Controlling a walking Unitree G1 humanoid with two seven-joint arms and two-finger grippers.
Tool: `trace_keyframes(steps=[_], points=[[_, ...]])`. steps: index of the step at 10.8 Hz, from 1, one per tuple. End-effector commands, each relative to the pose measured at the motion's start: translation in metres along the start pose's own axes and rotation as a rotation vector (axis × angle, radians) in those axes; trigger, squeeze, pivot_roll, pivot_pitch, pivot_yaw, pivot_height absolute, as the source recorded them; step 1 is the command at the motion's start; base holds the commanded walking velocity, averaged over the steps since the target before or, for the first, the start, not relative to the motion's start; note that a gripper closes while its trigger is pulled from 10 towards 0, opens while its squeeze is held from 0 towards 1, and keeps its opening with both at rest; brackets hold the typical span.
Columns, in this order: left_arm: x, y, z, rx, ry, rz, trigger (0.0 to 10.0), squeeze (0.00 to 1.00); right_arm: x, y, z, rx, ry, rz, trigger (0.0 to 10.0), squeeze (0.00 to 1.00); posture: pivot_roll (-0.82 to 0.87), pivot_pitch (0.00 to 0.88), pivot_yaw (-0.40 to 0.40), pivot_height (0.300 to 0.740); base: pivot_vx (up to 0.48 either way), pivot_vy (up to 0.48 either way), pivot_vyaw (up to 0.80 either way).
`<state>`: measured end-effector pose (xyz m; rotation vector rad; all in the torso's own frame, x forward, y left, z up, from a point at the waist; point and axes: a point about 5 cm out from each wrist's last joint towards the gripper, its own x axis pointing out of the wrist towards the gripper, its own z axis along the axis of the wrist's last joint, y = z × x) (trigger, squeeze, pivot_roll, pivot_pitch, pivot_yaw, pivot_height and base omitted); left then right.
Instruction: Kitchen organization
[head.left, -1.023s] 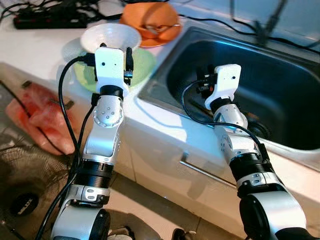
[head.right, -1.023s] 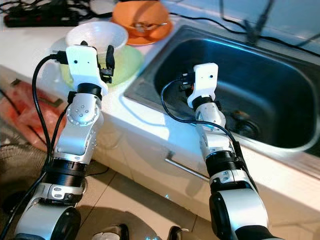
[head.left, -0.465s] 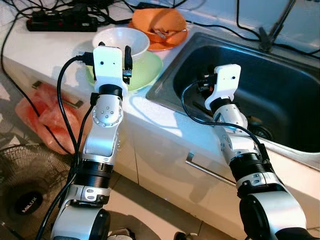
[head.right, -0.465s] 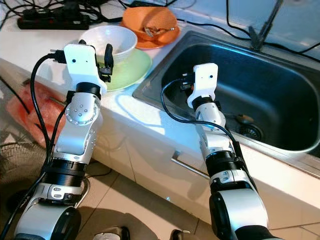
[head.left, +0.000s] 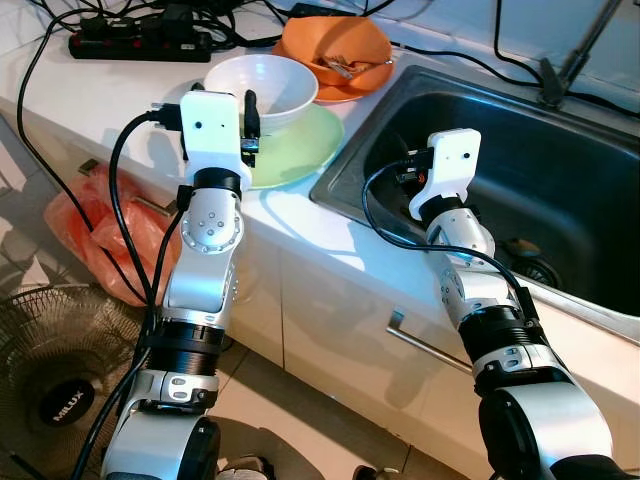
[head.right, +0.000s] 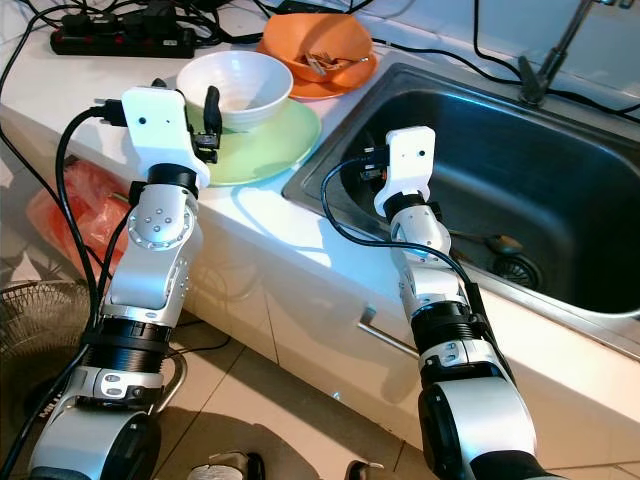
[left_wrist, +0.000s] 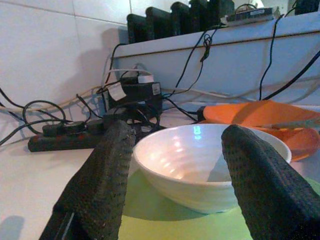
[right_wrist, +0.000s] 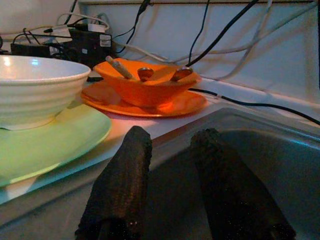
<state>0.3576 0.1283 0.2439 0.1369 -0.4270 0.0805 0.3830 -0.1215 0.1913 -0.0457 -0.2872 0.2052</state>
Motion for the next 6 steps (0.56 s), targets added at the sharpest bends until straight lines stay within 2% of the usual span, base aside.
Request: trace_keyframes(steps=[1,5,6], points=[[0.0006,-0.0014,0.0045,0.005,-0.013,0.003,10.0,0.0,-0.0014,-0.0004,-0.0035,0.004,0.016,0.002,10.0,0.0,0.09,0.133,-0.026,0.74,0.307,0.0,0.0],[0.0006,-0.0021,0.0046,0.008,-0.012,-0.005,10.0,0.0,-0.0016,0.0009,-0.0063,0.014,0.032,0.0,10.0,0.0,0.09,0.129,-0.021,0.74,0.322,0.0,0.0],[0.0006,-0.0024,0.0046,0.008,-0.012,-0.006,10.0,0.0,-0.0015,0.001,-0.0071,0.016,0.04,-0.001,10.0,0.0,0.09,0.128,-0.021,0.74,0.341,0.0,-0.62]])
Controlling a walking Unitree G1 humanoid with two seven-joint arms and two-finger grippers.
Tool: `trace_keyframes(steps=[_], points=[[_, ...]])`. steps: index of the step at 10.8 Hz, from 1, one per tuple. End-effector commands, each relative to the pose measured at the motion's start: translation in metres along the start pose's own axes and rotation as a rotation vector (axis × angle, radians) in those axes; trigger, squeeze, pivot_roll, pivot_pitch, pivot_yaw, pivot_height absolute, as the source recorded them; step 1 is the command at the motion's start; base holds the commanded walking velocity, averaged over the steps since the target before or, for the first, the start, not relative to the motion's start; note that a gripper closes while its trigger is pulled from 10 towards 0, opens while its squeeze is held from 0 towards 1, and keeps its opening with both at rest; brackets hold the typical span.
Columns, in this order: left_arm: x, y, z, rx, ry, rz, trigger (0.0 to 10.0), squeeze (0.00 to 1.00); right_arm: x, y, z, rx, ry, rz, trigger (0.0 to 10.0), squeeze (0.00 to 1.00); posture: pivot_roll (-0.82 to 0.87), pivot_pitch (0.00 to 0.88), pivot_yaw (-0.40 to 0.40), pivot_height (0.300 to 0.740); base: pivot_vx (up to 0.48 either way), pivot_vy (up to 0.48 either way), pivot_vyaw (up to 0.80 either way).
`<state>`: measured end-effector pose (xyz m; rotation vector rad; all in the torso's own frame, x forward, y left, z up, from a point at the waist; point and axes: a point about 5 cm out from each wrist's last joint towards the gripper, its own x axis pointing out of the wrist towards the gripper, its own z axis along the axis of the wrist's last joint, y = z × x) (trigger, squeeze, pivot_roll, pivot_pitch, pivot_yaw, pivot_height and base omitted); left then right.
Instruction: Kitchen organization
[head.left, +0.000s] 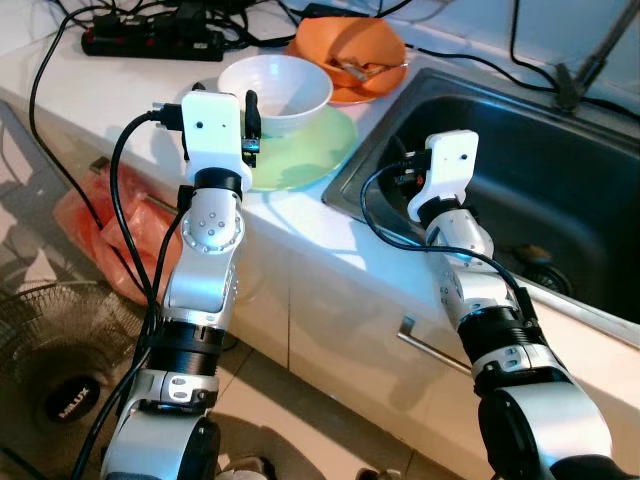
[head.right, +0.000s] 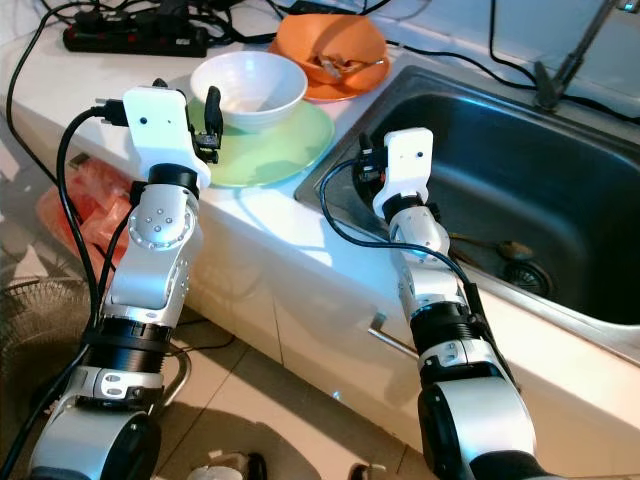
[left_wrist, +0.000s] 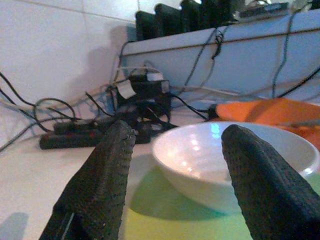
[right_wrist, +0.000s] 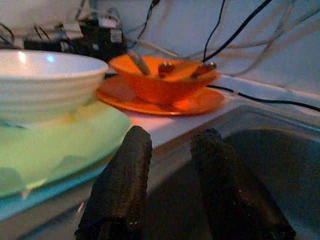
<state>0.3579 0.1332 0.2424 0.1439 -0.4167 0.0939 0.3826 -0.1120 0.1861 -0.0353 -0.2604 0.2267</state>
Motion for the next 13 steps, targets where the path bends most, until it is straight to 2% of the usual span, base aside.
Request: trace_keyframes(steps=[1,7,9,13], points=[[0.001,-0.007,0.007,-0.002,-0.022,-0.019,10.0,0.0,-0.002,-0.009,-0.002,-0.004,0.014,-0.021,10.0,0.0,0.09,0.13,-0.02,0.74,0.337,0.0,-0.8],[0.001,-0.008,0.008,0.005,-0.028,-0.027,10.0,0.0,-0.002,-0.01,-0.002,-0.005,0.009,-0.03,10.0,0.0,0.09,0.133,-0.021,0.74,0.344,0.0,0.0],[0.0,-0.015,0.014,-0.003,-0.063,-0.07,10.0,0.0,-0.002,-0.01,-0.002,-0.005,0.009,-0.03,10.0,0.0,0.1,0.136,-0.022,0.74,0.0,0.0,0.0],[-0.001,-0.017,0.03,-0.032,-0.101,-0.09,10.0,0.0,-0.003,-0.01,-0.003,-0.005,0.011,-0.029,10.0,0.0,0.1,0.137,-0.021,0.74,0.0,0.0,0.0]])
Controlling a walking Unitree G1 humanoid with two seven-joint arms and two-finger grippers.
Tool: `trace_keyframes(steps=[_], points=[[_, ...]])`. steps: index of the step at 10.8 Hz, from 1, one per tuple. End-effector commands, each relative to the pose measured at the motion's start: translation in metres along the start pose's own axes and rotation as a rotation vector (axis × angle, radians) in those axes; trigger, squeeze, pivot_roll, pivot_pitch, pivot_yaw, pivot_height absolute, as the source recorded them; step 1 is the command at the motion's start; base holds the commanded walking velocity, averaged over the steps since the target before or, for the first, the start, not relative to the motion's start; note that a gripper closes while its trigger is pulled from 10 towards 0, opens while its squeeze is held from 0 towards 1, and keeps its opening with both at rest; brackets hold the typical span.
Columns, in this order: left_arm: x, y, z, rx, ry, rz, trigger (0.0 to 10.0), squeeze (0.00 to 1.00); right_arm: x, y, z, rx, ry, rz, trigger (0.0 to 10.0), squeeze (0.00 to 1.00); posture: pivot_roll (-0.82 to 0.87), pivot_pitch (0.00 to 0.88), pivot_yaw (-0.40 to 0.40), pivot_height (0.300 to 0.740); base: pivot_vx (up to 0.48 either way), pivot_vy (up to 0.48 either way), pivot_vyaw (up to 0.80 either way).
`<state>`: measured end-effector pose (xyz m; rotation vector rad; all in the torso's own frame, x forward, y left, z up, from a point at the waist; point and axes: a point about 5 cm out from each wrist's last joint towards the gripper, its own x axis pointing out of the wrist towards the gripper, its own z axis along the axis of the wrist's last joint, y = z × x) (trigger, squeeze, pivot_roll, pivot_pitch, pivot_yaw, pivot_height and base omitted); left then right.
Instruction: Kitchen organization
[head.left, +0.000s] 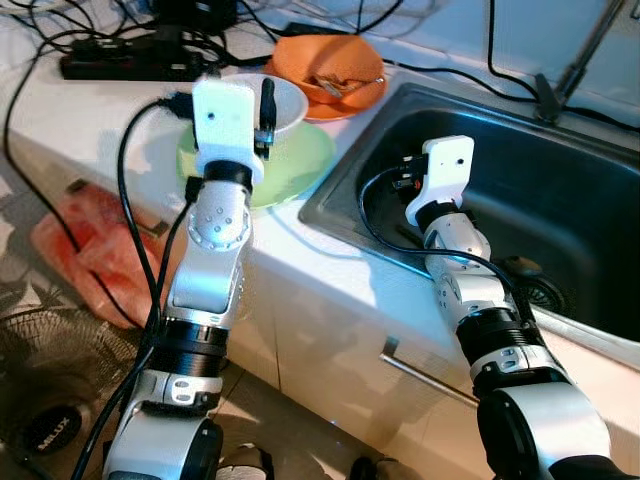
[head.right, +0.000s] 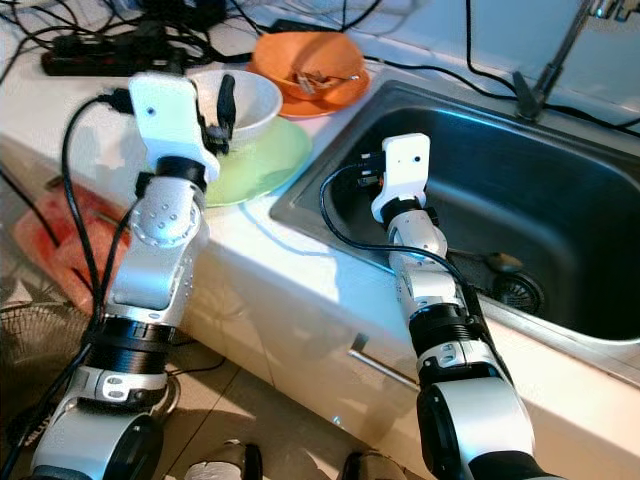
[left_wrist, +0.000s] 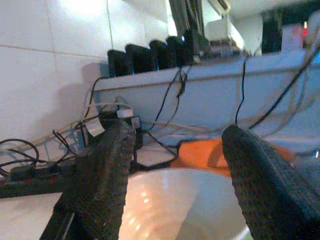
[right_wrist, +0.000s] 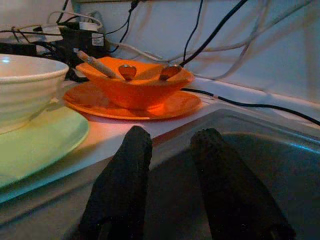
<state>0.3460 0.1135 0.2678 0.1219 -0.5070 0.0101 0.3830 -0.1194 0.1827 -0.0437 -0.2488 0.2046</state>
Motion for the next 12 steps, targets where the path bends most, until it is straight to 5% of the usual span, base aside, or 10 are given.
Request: trace_keyframes(steps=[1,3,5,7,9,12], points=[[-0.001,-0.001,0.005,-0.019,-0.003,-0.009,10.0,0.0,-0.001,-0.003,0.0,0.005,-0.001,-0.009,10.0,0.0,0.1,0.139,-0.02,0.74,0.0,0.0,0.0],[-0.001,0.024,0.008,-0.086,0.062,0.111,10.0,0.0,-0.001,-0.001,-0.001,0.009,0.003,-0.005,10.0,0.0,0.11,0.14,-0.024,0.74,0.0,0.0,0.0],[0.001,0.032,0.009,-0.172,0.095,0.143,10.0,0.0,0.0,0.0,-0.001,0.011,0.003,-0.001,10.0,0.0,0.11,0.138,-0.023,0.74,0.0,0.0,0.0],[-0.001,0.048,-0.014,-0.4,0.275,0.222,10.0,0.0,0.0,0.002,-0.001,0.014,0.002,0.01,10.0,0.0,0.11,0.128,-0.021,0.74,0.0,0.0,0.0],[-0.002,0.051,-0.026,-0.503,0.362,0.255,10.0,0.0,0.0,0.001,0.0,0.013,-0.001,0.011,10.0,0.0,0.11,0.124,-0.019,0.74,0.0,0.0,0.0],[0.002,0.053,-0.034,-0.554,0.416,0.262,10.0,0.0,0.001,0.005,0.0,0.014,-0.002,0.021,10.0,0.0,0.11,0.109,-0.014,0.74,0.0,0.0,0.0]])
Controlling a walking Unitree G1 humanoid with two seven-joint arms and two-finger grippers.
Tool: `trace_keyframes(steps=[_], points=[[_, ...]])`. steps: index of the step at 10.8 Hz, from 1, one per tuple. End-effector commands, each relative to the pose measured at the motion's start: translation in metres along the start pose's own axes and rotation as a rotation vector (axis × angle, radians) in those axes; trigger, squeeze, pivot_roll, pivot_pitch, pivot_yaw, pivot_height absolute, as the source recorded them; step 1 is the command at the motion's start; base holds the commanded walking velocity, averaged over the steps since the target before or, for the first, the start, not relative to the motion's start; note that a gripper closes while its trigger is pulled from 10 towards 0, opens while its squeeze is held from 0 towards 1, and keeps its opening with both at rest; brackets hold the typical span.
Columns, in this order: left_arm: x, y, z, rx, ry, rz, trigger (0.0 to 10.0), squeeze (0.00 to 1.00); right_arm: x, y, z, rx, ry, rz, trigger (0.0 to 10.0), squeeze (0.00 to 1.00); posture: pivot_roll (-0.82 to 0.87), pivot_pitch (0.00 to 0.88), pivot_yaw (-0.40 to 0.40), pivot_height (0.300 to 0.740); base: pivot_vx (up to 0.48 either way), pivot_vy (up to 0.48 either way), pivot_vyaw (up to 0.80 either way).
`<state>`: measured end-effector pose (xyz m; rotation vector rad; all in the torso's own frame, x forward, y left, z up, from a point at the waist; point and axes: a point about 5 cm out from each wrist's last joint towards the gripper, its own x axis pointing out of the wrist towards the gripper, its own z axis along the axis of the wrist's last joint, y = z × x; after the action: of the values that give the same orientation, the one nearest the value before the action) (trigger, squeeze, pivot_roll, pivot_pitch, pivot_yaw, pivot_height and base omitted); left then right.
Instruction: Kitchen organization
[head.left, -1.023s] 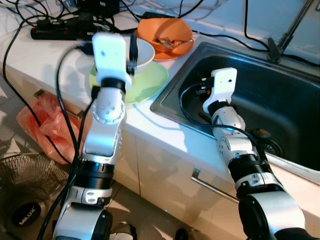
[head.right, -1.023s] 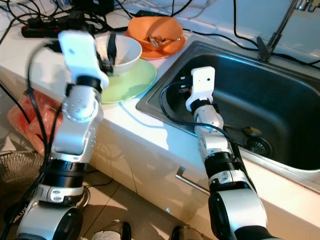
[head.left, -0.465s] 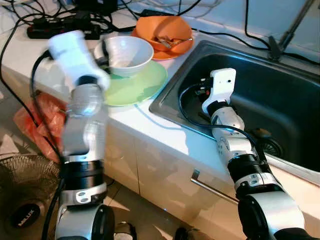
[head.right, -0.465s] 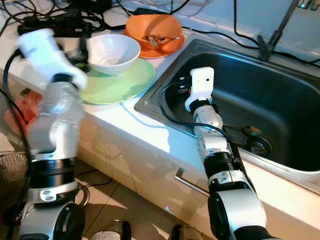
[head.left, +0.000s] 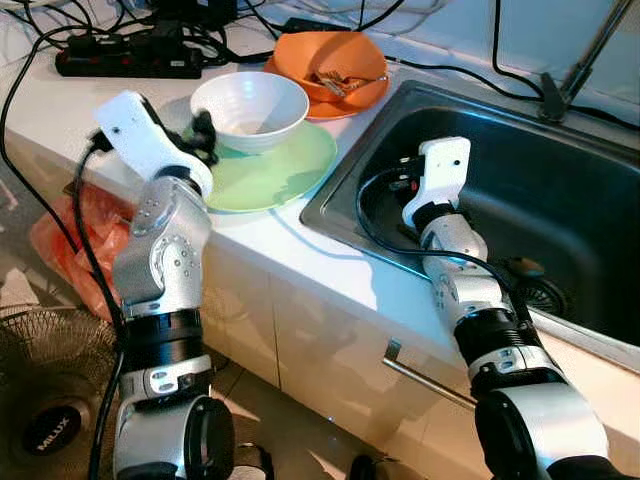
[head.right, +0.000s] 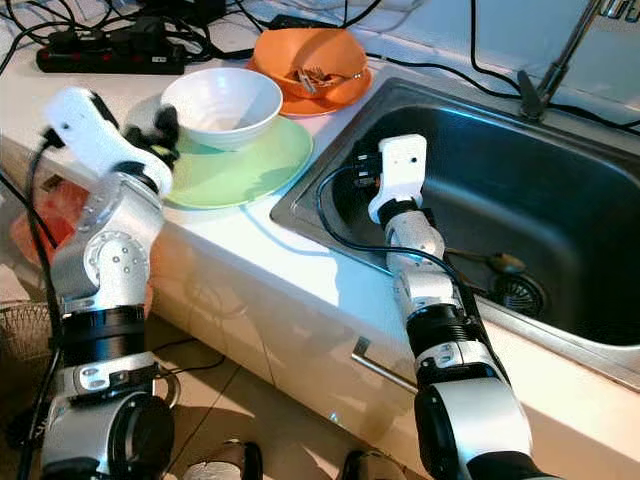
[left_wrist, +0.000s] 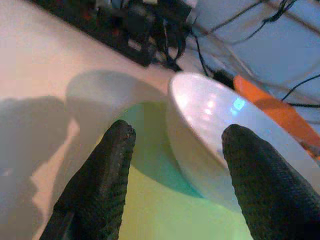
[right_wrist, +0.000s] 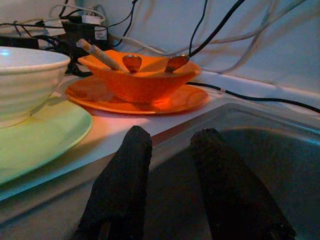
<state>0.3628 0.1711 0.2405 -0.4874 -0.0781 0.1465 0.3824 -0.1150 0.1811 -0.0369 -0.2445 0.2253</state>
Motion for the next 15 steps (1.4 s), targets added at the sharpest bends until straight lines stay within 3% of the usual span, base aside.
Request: trace_keyframes(steps=[1,7,11,15], points=[[0.002,-0.003,0.005,-0.011,0.004,-0.004,10.0,0.0,0.001,0.0,0.001,0.005,-0.006,0.003,10.0,0.0,0.11,0.108,-0.013,0.74,0.0,0.0,0.0],[0.032,0.0,-0.013,-0.03,0.165,0.01,10.0,0.0,0.001,0.001,0.001,0.006,-0.005,0.001,10.0,0.0,0.1,0.115,-0.003,0.74,0.0,0.0,0.0],[0.037,0.003,-0.042,-0.04,0.3,0.018,10.0,0.0,0.0,0.0,0.0,0.003,0.0,-0.005,10.0,0.0,0.1,0.122,-0.004,0.74,0.0,0.0,0.0],[0.041,0.002,-0.04,-0.079,0.233,0.026,10.0,0.0,0.0,0.0,0.0,0.005,0.002,-0.006,10.0,0.0,0.1,0.122,-0.006,0.74,0.0,0.0,0.0]])
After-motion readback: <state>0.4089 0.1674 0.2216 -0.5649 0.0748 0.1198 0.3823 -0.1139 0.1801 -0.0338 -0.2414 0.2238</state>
